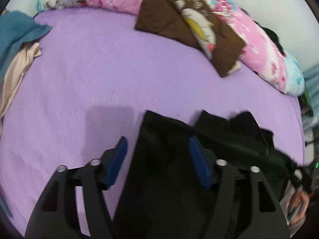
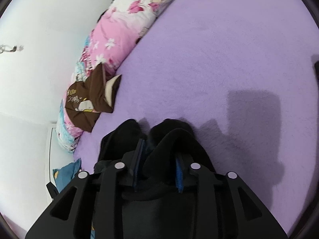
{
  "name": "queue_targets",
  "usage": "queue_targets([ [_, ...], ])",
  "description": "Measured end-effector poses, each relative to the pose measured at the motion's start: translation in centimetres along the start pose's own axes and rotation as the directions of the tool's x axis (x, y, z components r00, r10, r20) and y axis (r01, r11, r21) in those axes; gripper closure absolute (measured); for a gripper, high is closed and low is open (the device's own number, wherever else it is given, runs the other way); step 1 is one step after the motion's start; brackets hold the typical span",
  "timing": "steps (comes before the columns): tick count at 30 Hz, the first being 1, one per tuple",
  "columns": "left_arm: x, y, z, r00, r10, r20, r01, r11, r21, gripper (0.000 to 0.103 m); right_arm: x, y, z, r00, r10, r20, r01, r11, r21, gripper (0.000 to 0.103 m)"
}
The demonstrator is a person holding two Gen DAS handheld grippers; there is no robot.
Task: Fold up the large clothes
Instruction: 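Lay the folded hem down on the jacket and open both tools, then withdraw both tools upward from the folded jacket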
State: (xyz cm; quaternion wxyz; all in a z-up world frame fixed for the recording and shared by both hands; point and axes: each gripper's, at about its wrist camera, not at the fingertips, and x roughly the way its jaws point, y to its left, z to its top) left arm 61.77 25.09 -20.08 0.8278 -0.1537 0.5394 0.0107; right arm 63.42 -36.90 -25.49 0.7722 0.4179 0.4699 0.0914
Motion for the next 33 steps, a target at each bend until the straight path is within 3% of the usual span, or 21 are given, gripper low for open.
queue_targets([
  [1,-1.0,-0.5,-1.4,1.0,-0.019,0.024,0.018,1.0,0.014,0.029,-0.3,0.3,-0.1,1.0,0.008,0.001,-0.008,1.0,-0.006,0.069],
  [4,-2.7,-1.3,-5.0,0.997,-0.037,0.061,0.034,0.999,0.04,0.026,-2.3,1.0,-0.4,0.997,0.027,0.07,-0.026,1.0,-0.015,0.012],
  [7,-3.7,-1.7,-9.8,0.996,0.012,0.086,-0.017,0.998,0.057,0.025,-3.7,1.6,-0.4,0.995,0.038,0.09,-0.035,0.999,-0.035,0.012],
  [11,-4.1,0.0,-15.1,0.995,-0.052,0.088,0.059,0.996,-0.072,0.025,-3.9,2.6,-0.6,0.997,-0.007,0.071,0.014,0.995,-0.095,0.012],
  [13,-4.5,-0.1,-16.7,0.993,-0.029,0.114,0.036,0.998,-0.058,0.025,-4.0,3.5,-0.8,0.997,-0.046,0.066,0.055,0.986,-0.154,0.012],
  [16,-5.1,0.0,-17.9,0.988,-0.017,0.153,0.024,0.999,-0.044,0.025,-3.7,6.0,-1.5,0.992,-0.103,0.07,0.119,0.949,-0.291,0.012],
  [18,-5.1,0.6,-18.5,0.986,-0.032,0.167,0.043,0.997,-0.067,0.022,-3.1,8.2,-2.2,0.986,-0.15,0.071,0.166,0.899,-0.406,0.012],
  [21,-5.2,1.6,-19.6,0.983,-0.045,0.175,0.062,0.994,-0.088,0.022,-1.6,12.1,-3.7,0.976,-0.209,0.068,0.208,0.783,-0.587,0.012],
  [24,-5.0,1.7,-20.5,0.984,-0.065,0.167,0.076,0.995,-0.062,0.021,0.5,16.6,-6.9,0.962,-0.263,0.071,0.213,0.567,-0.795,0.012],
  [25,-5.0,1.9,-20.6,0.983,-0.074,0.166,0.085,0.995,-0.059,0.021,1.2,17.8,-8.3,0.959,-0.273,0.07,0.197,0.471,-0.86,0.012],
  [26,-4.9,2.1,-20.6,0.983,-0.08,0.168,0.092,0.994,-0.062,0.021,2.3,19.2,-10.2,0.955,-0.292,0.062,0.163,0.338,-0.927,0.013],
  [28,-4.8,2.6,-20.9,0.979,-0.101,0.174,0.114,0.992,-0.062,0.021,3.7,20.2,-12.4,0.944,-0.329,0.034,0.106,0.203,-0.973,0.015],
  [30,-4.3,3.0,-21.1,0.98,-0.111,0.163,0.12,0.992,-0.046,0.021,5.6,20.8,-13.7,0.927,-0.374,0.013,0.063,0.124,-0.99,0.018],
  [33,-3.8,4.0,-21.1,0.985,-0.115,0.132,0.123,0.991,-0.055,0.021,7.9,21.0,-14.2,0.908,-0.418,0.013,0.042,0.061,-0.997,0.019],
])
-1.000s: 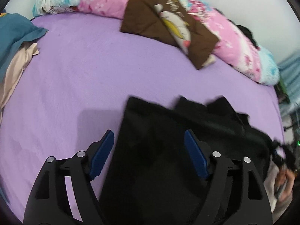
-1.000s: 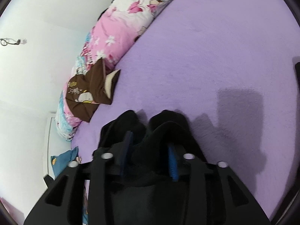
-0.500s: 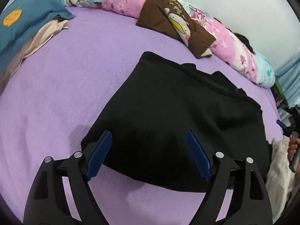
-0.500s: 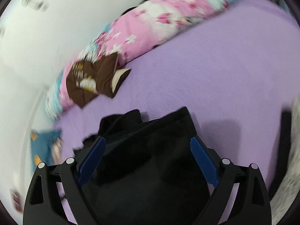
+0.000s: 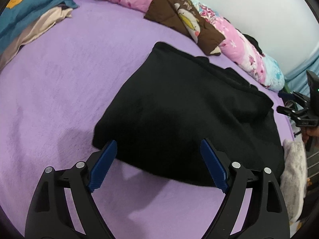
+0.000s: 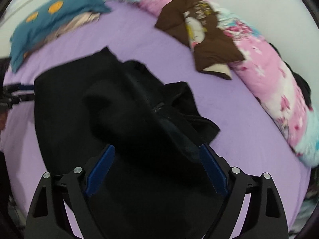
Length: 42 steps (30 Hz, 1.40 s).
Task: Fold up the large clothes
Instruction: 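Withdraw both tools upward from the folded jacket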
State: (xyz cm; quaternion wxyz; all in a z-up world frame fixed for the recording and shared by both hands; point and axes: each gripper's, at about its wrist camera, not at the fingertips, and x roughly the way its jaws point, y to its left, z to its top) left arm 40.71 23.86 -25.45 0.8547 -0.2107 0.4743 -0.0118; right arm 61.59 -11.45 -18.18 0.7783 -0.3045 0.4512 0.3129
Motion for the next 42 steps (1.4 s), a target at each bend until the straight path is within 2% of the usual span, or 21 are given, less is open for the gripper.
queue_targets([
  [3,-0.4,1.2,0.1,0.998,-0.059,-0.004,0.059,0.998,-0.023,0.021,1.7,-0.2,0.8,0.999,0.0,-0.033,0.0,1.0,-0.012,0.024],
  [4,-0.5,1.4,0.2,0.998,-0.056,-0.004,0.056,0.998,-0.026,0.021,2.3,-0.3,1.1,0.999,0.004,-0.048,-0.004,1.0,-0.003,0.026],
  [5,-0.5,1.6,0.1,0.999,-0.041,-0.004,0.041,0.999,-0.024,0.02,3.1,-0.5,1.4,0.997,0.027,-0.072,-0.026,1.0,0.009,0.038],
  [6,-0.4,1.9,0.1,1.0,-0.011,-0.008,0.011,1.0,-0.023,0.021,3.7,-0.5,1.5,0.995,0.045,-0.093,-0.043,0.999,0.021,0.054],
  [9,-0.4,2.6,0.0,0.997,0.078,0.007,-0.078,0.997,-0.014,0.02,5.1,-0.7,1.6,0.99,0.048,-0.132,-0.043,0.998,0.042,0.066],
  [10,-0.3,2.8,0.0,0.996,0.091,0.007,-0.091,0.996,-0.008,0.016,5.3,-0.5,1.8,0.989,0.058,-0.133,-0.053,0.998,0.043,0.07],
  [12,-0.1,3.3,-0.1,0.997,0.076,0.005,-0.076,0.997,-0.02,0.015,5.3,-0.2,2.0,0.991,0.06,-0.123,-0.057,0.998,0.029,0.09],
  [13,-0.1,3.4,-0.1,0.998,0.068,0.002,-0.068,0.997,-0.024,0.015,5.3,-0.1,2.2,0.991,0.061,-0.117,-0.059,0.998,0.021,0.096],
  [17,-0.2,4.1,0.1,0.999,0.047,-0.003,-0.047,0.998,-0.041,0.015,3.6,-0.7,2.9,0.998,0.035,-0.052,-0.033,0.999,0.039,0.098],
  [19,-0.5,4.5,0.1,0.999,0.037,0.003,-0.037,0.997,-0.062,0.016,2.3,-1.5,3.4,1.0,0.004,-0.002,-0.004,0.998,0.065,0.098],
  [22,-1.1,4.9,0.3,0.999,0.043,0.02,-0.041,0.996,-0.081,0.017,1.8,-2.3,4.1,1.0,-0.013,0.011,0.012,0.996,0.094,0.098],
  [26,-0.9,5.3,0.2,0.999,0.038,0.013,-0.036,0.995,-0.097,0.016,5.1,-1.7,3.7,0.995,-0.065,-0.072,0.071,0.994,0.084,0.096],
  [29,-0.8,5.5,0.3,1.0,0.02,0.011,-0.018,0.994,-0.111,0.015,7.9,-2.6,3.6,0.987,-0.121,-0.106,0.134,0.982,0.133,0.068],
  [30,-0.7,5.7,0.2,1.0,0.01,0.007,-0.009,0.993,-0.12,0.015,8.3,-2.9,3.6,0.986,-0.127,-0.108,0.144,0.976,0.165,0.053],
  [31,-0.6,5.9,0.2,1.0,0.001,0.001,-0.001,0.992,-0.129,0.015,8.6,-3.2,3.5,0.984,-0.135,-0.113,0.155,0.969,0.191,0.047],
  [32,-0.5,6.0,0.3,1.0,-0.008,-0.002,0.008,0.991,-0.136,0.015,8.8,-3.3,3.5,0.983,-0.141,-0.116,0.163,0.965,0.204,0.042],
  [37,-0.1,7.1,0.3,0.996,-0.088,-0.023,0.081,0.974,-0.211,0.016,7.0,-2.4,3.9,0.982,-0.174,-0.08,0.186,0.962,0.197,0.04],
  [41,-0.1,7.8,0.4,0.989,-0.148,-0.019,0.137,0.953,-0.269,0.016,4.4,-1.1,3.6,0.975,-0.221,-0.006,0.217,0.952,0.215,0.022],
  [42,-0.1,7.8,0.4,0.985,-0.172,-0.016,0.161,0.949,-0.273,0.016,4.0,-0.8,3.6,0.976,-0.219,0.002,0.214,0.951,0.222,0.022],
])
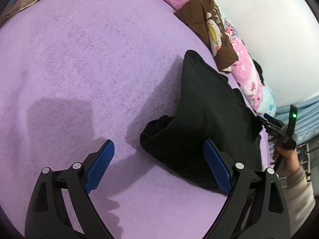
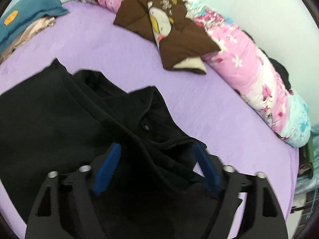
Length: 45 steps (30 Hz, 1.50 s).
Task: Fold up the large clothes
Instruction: 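Withdraw both tools upward from the folded jacket, then grasp the edge of the folded black jacket with the left tool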
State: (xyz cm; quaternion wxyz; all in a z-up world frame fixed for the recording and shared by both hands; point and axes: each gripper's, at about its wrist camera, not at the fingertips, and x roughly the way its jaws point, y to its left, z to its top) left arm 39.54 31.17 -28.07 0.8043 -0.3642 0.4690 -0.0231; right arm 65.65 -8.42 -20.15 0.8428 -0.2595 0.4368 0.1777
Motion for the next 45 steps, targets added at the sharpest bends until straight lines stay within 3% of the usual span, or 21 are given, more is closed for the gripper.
queue_targets([
  [6,0.3,0.6,0.0,0.996,-0.092,-0.021,0.09,0.994,-0.058,0.016,-3.3,2.2,-2.6,0.999,0.038,0.039,-0.039,0.999,0.03,0.021],
  [10,1.0,1.0,-0.3,0.983,-0.176,-0.056,0.168,0.978,-0.122,0.016,-4.1,3.1,-5.1,0.997,0.069,0.043,-0.073,0.993,0.089,0.02],
  [19,3.0,1.3,-0.9,0.96,-0.263,-0.093,0.24,0.949,-0.205,0.016,-4.8,6.0,-9.1,0.988,0.139,0.074,-0.152,0.965,0.213,0.018],
  [29,4.4,0.9,-0.3,0.951,-0.299,-0.084,0.271,0.932,-0.242,0.016,-5.9,7.5,-9.5,0.976,0.183,0.121,-0.208,0.945,0.252,0.017],
  [31,4.8,0.5,-0.2,0.944,-0.317,-0.09,0.287,0.926,-0.245,0.016,-5.8,8.0,-9.6,0.975,0.191,0.115,-0.215,0.943,0.256,0.017],
  [33,5.0,0.5,-0.3,0.951,-0.296,-0.09,0.267,0.931,-0.248,0.016,-5.7,8.3,-9.8,0.974,0.197,0.113,-0.22,0.941,0.257,0.017],
  [40,5.7,0.2,0.1,0.948,-0.313,-0.065,0.282,0.915,-0.29,0.016,-4.8,9.2,-10.9,0.977,0.202,0.071,-0.213,0.943,0.256,0.017],
  [45,6.0,-0.2,0.2,0.95,-0.303,-0.068,0.274,0.921,-0.278,0.016,-4.7,9.2,-11.8,0.98,0.192,0.043,-0.197,0.947,0.254,0.017],
])
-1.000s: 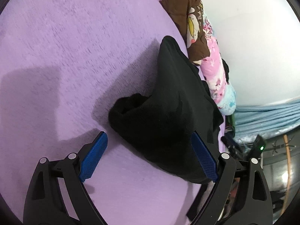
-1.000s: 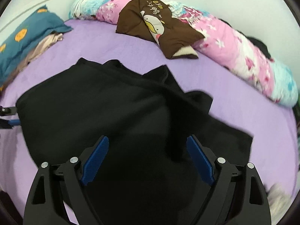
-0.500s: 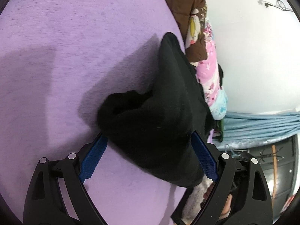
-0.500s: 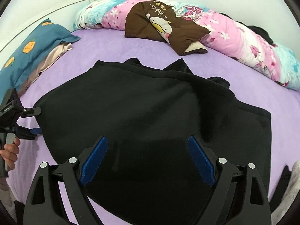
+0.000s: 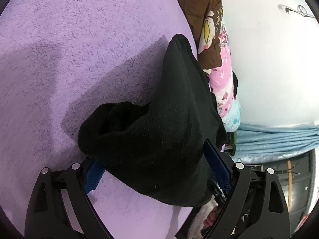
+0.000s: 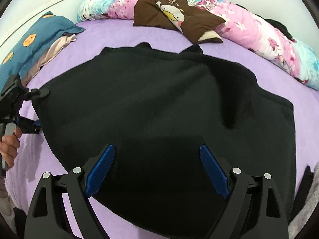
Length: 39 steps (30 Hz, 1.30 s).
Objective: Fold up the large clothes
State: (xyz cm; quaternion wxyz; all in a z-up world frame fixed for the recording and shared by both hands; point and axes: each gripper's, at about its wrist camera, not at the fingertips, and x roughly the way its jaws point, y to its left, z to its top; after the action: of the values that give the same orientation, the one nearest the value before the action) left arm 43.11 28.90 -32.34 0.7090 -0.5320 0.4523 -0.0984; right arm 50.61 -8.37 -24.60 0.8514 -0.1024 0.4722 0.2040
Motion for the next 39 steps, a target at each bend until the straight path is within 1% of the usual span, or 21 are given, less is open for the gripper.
queue_targets([
  [6,0.1,0.2,0.0,1.0,-0.012,0.003,0.012,1.0,0.004,0.016,-0.1,-0.3,-0.5,1.0,-0.01,-0.001,0.01,1.0,0.008,0.017],
  [13,0.3,0.2,-0.1,1.0,-0.012,0.006,0.012,1.0,0.019,0.016,1.6,0.1,-1.2,0.999,-0.045,-0.015,0.044,0.999,-0.023,0.012],
  [17,0.6,0.2,-0.4,1.0,-0.003,0.016,0.002,0.999,0.054,0.015,3.1,0.3,-2.0,0.997,-0.059,-0.04,0.058,0.998,-0.035,0.007],
  [24,1.1,-0.1,-0.8,1.0,0.018,0.018,-0.019,0.996,0.085,0.013,5.4,0.2,-3.1,0.996,-0.063,-0.065,0.06,0.997,-0.043,0.005],
  [27,1.3,-0.2,-0.8,1.0,0.023,0.02,-0.025,0.995,0.093,0.013,5.8,0.1,-3.3,0.996,-0.058,-0.066,0.055,0.998,-0.039,0.005],
  [30,1.4,-0.1,-0.9,0.999,0.025,0.022,-0.027,0.995,0.099,0.013,6.0,0.4,-3.6,0.995,-0.084,-0.059,0.08,0.995,-0.054,0.005],
  [33,1.4,-0.3,-1.0,0.999,0.023,0.029,-0.026,0.994,0.103,0.013,6.0,0.4,-3.6,0.995,-0.083,-0.06,0.08,0.995,-0.052,0.005],
  [36,1.6,-0.5,-1.1,0.999,0.025,0.036,-0.03,0.992,0.123,0.015,5.9,0.5,-3.7,0.995,-0.086,-0.057,0.083,0.995,-0.051,0.005],
  [38,1.7,-0.7,-1.1,0.999,0.022,0.04,-0.027,0.99,0.136,0.023,5.8,0.5,-3.8,0.995,-0.088,-0.056,0.085,0.995,-0.047,0.005],
  [39,1.6,-0.6,-1.1,0.999,0.018,0.041,-0.023,0.991,0.134,0.025,5.8,0.6,-3.7,0.994,-0.088,-0.056,0.086,0.995,-0.046,0.005],
])
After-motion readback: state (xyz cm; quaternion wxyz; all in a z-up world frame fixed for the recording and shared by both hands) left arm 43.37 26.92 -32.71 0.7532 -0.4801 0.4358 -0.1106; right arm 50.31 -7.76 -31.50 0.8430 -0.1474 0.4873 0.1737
